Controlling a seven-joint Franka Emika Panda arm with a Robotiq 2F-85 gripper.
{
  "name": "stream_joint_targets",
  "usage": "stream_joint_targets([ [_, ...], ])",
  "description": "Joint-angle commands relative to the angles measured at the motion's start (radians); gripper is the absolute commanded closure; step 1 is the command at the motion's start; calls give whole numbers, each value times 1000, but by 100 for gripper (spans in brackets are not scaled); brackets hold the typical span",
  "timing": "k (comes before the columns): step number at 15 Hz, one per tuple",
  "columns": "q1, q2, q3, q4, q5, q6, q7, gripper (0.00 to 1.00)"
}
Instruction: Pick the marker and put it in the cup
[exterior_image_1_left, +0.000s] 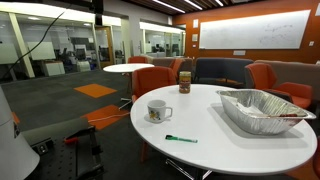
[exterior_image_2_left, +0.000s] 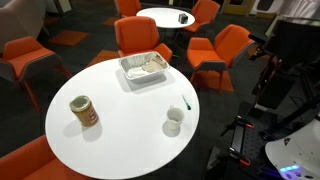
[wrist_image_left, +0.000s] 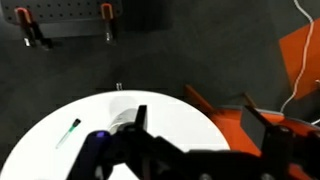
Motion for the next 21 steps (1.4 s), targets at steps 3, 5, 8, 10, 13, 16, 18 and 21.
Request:
stream_joint_targets([
  [3,-17,-1,12,3,7,-6,-7,0],
  [5,-17,-1,12,3,7,-6,-7,0],
  [8,-43,10,18,-25,14,70,31,0],
  [10,-93,34,35,-71,-10,194,102,0],
  [13,-161,126,35,-138,-48,376,180,0],
  [16,-243,261,24,-164,-146,518,279,0],
  [18,-297,368,7,-151,-230,562,362,0],
  [21,-341,516,-40,-110,-354,584,508,0],
])
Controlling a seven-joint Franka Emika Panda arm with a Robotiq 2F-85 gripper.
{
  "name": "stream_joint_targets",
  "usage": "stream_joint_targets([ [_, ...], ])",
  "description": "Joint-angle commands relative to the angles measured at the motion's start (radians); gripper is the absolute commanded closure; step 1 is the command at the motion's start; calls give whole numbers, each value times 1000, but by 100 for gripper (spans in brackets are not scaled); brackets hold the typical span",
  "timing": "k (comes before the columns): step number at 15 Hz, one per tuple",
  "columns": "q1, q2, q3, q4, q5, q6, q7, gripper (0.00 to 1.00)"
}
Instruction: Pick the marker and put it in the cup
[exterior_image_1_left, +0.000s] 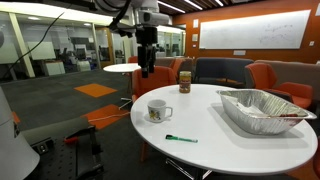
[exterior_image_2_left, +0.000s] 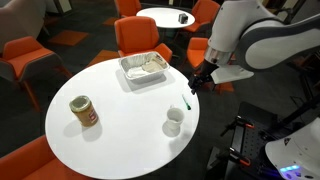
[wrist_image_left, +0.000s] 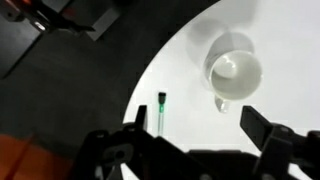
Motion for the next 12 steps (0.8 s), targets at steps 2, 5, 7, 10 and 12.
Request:
stream_joint_targets([
  [2,-1,202,-83,90,-118,30,162,0],
  [5,29,314,-160,137,-88,56,64,0],
  [7,43,376,-193,163,-60,98,1,0],
  [10,58,461,-229,198,-19,166,-104,0],
  [12,61,513,-244,214,26,212,-180,0],
])
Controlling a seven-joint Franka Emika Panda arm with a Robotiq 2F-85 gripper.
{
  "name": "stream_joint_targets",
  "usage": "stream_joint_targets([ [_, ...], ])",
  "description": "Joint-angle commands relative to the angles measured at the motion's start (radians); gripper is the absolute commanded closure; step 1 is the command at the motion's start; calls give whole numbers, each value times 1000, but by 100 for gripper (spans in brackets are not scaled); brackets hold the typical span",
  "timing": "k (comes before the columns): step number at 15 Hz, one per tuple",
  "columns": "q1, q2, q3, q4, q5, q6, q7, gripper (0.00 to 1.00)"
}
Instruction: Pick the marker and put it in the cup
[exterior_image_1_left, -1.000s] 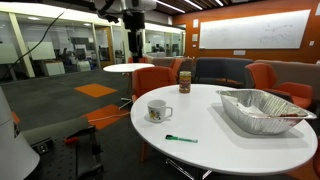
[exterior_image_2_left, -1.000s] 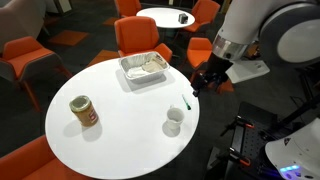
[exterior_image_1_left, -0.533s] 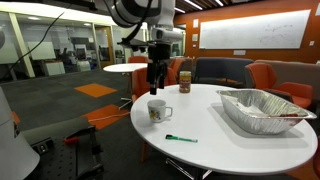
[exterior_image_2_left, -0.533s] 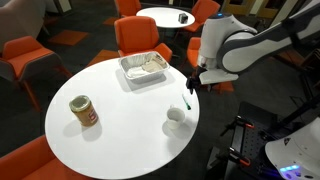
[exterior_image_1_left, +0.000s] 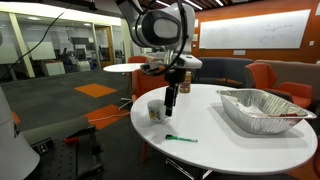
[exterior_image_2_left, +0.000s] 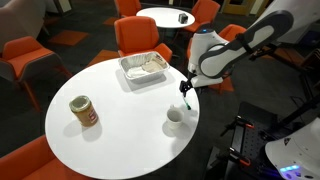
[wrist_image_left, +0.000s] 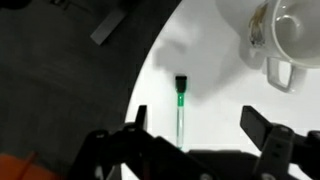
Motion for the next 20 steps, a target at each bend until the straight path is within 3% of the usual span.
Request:
stream_joint_targets([
  [1,25,78,-38,33,79,68,-122,0],
  [5,21,159,-55,45,151,117,-190,2],
  [10,35,248,-70,83,161,153,-201,19],
  [14,61,308,-70,121,161,170,-188,15],
  [17,81,343,-77,150,160,191,-181,18],
  [19,86,355,-82,167,162,199,-182,28],
  [20,86,358,-83,173,164,199,-184,44],
])
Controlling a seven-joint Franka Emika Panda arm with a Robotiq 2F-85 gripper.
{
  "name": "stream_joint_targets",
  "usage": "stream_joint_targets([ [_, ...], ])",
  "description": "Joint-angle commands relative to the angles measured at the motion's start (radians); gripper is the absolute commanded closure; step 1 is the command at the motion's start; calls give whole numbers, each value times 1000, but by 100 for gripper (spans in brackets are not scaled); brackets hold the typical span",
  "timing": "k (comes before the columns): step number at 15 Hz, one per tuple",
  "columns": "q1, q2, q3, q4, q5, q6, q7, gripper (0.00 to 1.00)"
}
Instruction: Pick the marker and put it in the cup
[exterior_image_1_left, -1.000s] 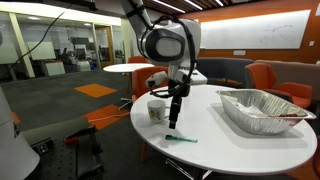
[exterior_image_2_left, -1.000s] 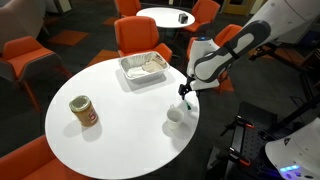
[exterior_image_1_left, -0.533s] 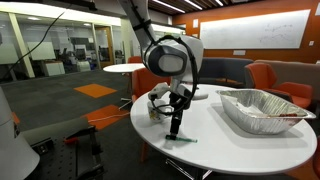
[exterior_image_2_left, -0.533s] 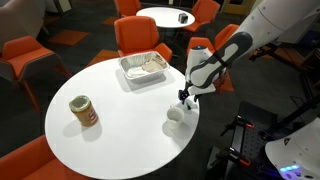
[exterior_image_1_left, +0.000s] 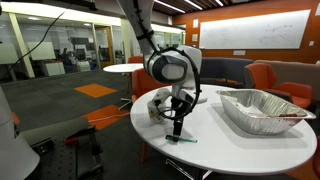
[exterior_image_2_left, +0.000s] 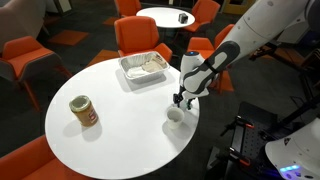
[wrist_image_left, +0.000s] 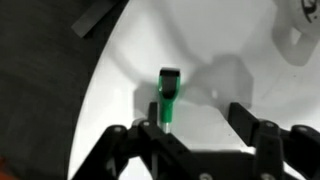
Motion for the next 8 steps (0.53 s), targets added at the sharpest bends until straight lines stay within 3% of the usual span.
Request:
stream_joint_targets([
  [1,27,17,-32,24,25,22,-13,48],
  [8,25,16,-53,38,24,21,-8,99],
])
